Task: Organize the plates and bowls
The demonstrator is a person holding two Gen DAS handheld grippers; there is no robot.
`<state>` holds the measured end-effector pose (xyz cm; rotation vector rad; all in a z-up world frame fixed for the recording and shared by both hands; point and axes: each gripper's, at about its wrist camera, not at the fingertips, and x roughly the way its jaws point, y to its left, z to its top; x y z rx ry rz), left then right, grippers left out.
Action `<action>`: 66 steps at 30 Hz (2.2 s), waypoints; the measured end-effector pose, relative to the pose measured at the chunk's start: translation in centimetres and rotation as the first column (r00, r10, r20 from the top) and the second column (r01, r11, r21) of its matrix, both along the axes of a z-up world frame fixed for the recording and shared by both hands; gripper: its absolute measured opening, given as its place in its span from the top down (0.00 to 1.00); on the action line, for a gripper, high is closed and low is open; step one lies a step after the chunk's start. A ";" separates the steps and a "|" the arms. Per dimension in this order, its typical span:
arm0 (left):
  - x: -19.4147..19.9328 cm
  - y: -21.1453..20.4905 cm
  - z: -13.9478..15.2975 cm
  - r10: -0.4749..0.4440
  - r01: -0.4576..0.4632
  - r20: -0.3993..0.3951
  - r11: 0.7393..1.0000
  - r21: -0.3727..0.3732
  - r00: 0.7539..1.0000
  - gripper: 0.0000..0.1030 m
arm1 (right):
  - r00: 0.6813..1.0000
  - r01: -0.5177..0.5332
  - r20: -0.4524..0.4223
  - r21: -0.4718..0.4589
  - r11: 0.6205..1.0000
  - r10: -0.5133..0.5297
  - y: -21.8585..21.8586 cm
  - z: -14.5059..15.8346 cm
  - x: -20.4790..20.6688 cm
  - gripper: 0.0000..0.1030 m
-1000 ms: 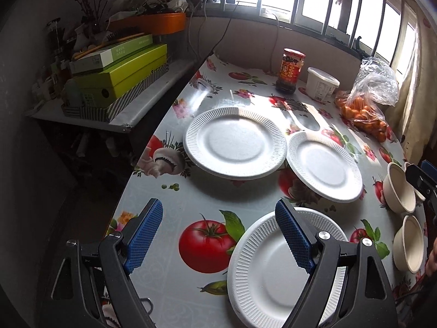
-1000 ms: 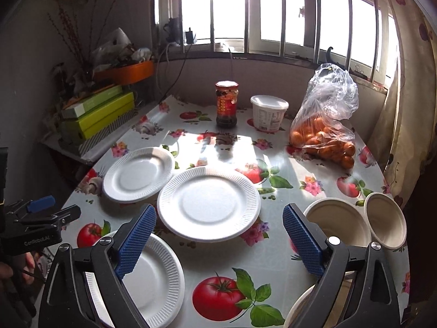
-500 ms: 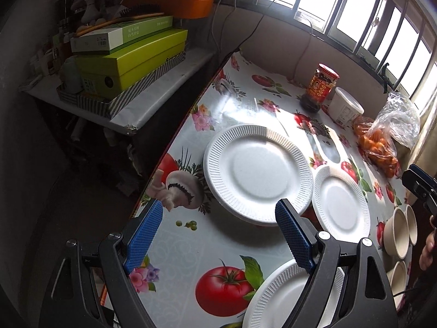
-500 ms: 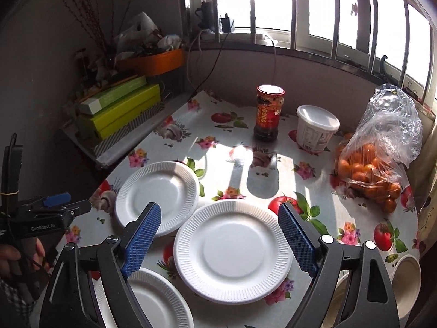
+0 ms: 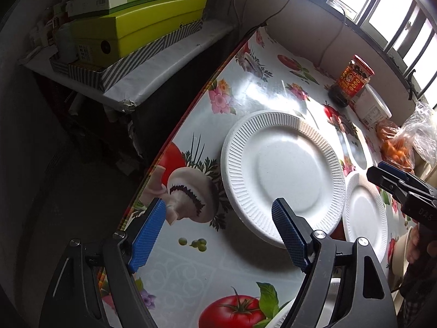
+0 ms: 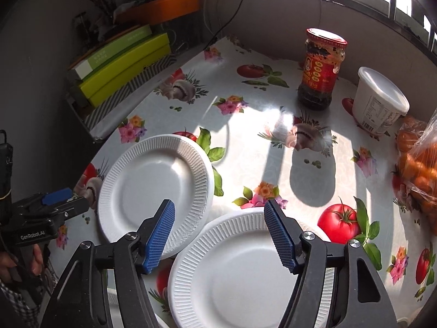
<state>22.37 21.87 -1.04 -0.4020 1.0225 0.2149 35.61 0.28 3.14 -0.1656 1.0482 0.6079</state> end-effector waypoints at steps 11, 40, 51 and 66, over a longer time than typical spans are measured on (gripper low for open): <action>1.4 0.7 -1.6 0.015 -0.017 -0.029 0.998 -0.066 0.999 0.38 | 0.996 0.018 -0.091 0.041 0.999 -0.014 1.1 -3.1 2.3 0.48; 2.1 0.6 -2.0 0.011 -0.013 -0.017 0.992 -0.122 1.000 0.76 | 0.991 0.004 -0.131 0.106 0.994 0.009 1.6 -3.7 2.3 0.88; 1.1 0.6 -0.9 0.010 -0.011 -0.003 0.993 -0.114 1.000 0.76 | 0.990 0.017 -0.139 0.133 0.991 0.002 1.3 -3.0 1.2 0.88; -2.2 -0.2 1.7 -0.018 0.024 0.057 0.994 -0.110 0.998 0.76 | 0.993 0.032 -0.115 0.159 0.987 -0.013 -0.6 -0.3 -2.5 0.88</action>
